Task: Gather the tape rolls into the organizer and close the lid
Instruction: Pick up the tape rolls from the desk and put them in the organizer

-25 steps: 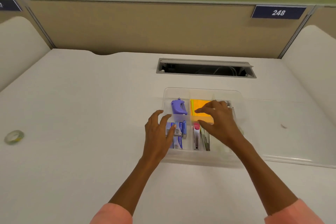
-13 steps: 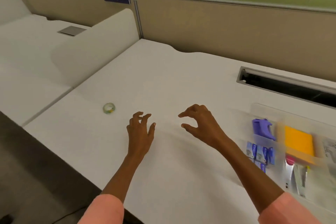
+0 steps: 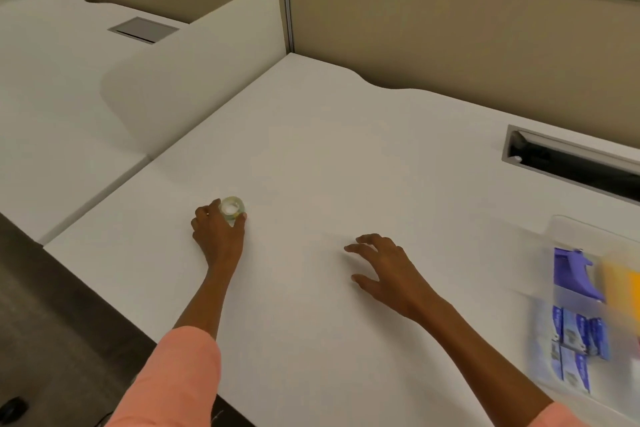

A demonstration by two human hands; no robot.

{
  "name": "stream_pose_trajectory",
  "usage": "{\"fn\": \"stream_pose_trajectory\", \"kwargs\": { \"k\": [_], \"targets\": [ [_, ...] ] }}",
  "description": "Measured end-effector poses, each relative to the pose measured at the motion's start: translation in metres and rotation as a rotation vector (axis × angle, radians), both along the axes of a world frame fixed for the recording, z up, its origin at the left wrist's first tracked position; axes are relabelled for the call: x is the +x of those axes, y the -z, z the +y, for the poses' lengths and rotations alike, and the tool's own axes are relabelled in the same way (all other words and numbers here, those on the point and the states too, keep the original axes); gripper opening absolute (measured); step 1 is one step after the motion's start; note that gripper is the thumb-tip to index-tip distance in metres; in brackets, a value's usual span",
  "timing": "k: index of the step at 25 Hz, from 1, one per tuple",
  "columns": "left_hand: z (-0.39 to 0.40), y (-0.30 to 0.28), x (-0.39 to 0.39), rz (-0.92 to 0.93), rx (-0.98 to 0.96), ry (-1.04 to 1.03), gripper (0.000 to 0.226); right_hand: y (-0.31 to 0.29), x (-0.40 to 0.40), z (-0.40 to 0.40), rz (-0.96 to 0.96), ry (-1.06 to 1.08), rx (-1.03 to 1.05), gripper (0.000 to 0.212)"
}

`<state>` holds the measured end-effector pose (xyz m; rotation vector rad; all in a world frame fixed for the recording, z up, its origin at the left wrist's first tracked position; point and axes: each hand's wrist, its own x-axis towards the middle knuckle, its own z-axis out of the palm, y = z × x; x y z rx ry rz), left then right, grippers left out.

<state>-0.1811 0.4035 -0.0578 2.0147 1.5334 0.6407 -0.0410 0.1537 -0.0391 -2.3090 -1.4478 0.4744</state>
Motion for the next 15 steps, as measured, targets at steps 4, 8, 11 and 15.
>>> {"fn": "stream_pose_trajectory", "kwargs": {
  "k": [4,8,11,15],
  "targets": [
    [0.004,0.001,0.001,0.017,0.023,0.021,0.049,-0.001,0.003,-0.007,-0.005,0.043,0.020,0.048],
    [-0.020,-0.008,0.017,-0.044,-0.050,0.069,0.057,-0.012,0.004,-0.022,-0.024,0.080,0.064,0.047],
    [-0.061,-0.018,0.036,-0.168,-0.124,0.153,0.050,-0.023,0.006,-0.042,-0.034,0.105,0.107,0.046],
    [-0.137,-0.043,0.072,-0.258,-0.162,0.365,0.052,-0.037,0.016,-0.087,-0.054,0.170,0.143,0.045]
  ]
}}
